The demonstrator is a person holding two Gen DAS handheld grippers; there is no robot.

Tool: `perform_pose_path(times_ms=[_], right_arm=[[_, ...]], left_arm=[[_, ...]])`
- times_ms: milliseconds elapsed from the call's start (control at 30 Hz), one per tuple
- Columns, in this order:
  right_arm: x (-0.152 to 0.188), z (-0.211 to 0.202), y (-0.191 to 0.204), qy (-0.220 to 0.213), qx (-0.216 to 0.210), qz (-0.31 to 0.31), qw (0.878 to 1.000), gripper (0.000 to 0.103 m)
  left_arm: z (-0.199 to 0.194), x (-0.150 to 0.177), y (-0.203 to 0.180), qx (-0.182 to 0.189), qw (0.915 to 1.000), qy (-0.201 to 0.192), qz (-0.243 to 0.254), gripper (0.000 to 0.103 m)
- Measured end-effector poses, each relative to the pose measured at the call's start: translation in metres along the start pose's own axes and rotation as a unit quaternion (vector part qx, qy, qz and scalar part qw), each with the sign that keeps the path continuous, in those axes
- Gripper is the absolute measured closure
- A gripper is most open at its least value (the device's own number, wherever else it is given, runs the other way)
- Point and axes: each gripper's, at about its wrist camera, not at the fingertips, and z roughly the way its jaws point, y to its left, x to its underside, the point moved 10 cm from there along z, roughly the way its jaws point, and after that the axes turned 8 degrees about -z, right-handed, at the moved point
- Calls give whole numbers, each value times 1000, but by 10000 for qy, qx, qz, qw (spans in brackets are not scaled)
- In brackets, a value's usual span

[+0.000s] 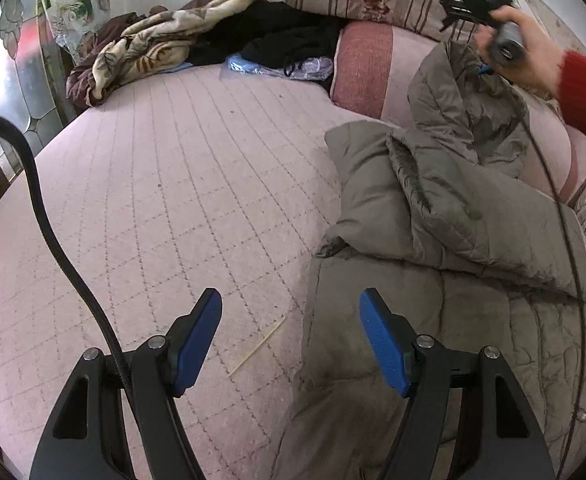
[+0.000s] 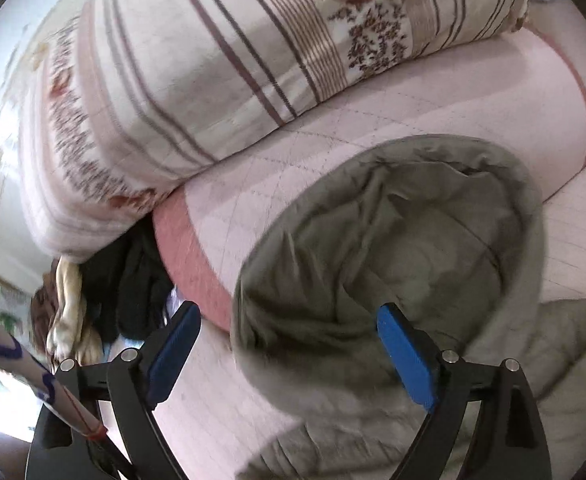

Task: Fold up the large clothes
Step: 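Grasp the olive coat's hood with the right gripper and lift it, then fold the hood down onto the coat body with the right gripper, release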

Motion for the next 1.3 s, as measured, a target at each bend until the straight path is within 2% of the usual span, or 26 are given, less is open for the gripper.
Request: perform_pose_path(times_ms=[133, 200, 233, 267, 300, 333, 500, 633, 733, 900, 967, 1067, 1167, 1300], right_arm=[[-8, 26, -12, 86, 116, 338, 9993, 10], [-7, 33, -20, 122, 133, 515, 9985, 14], [-5, 34, -22, 136, 69, 509, 9986, 33], [-2, 34, -22, 217, -24, 448, 9988, 69], [3, 33, -22, 299, -59, 375, 9988, 84], [9, 28, -24, 335, -37, 250, 9991, 89], [40, -29, -30, 165, -17, -394, 9991, 94], [84, -101, -38, 95, 1, -854, 9963, 95], [125, -162, -43, 15, -86, -1094, 9940, 96], [224, -242, -57, 92, -348, -1294, 9909, 96], [269, -251, -67, 284, -426, -1239, 9910, 96], [317, -227, -90, 666, -322, -1019, 9920, 97], [338, -184, -123, 990, -74, -620, 9931, 100], [347, -133, -150, 1396, 111, -184, 9900, 102]], left_arm=[[6, 4, -6, 2, 9999, 61, 132, 32], [9, 3, -6, -19, 9999, 81, 148, 32], [9, 3, -6, -14, 9999, 94, 135, 32], [9, 2, -5, 13, 9999, 105, 104, 32], [8, 2, -5, 48, 9999, 117, 61, 32], [7, 1, -4, 71, 9999, 118, 32, 32], [-2, -4, 2, 56, 10000, 40, -53, 32], [-8, -8, 10, 39, 9998, -19, -211, 32], [-12, -7, 14, 35, 9996, -45, -286, 32], [-24, -5, 20, 89, 9994, -99, -332, 32], [-30, -5, 22, 130, 9992, -164, -337, 32], [-36, -6, 22, 176, 9990, -206, -366, 32], [-38, -4, 20, 164, 9992, -213, -305, 32], [-41, -5, 17, 7, 9994, -322, -143, 32]])
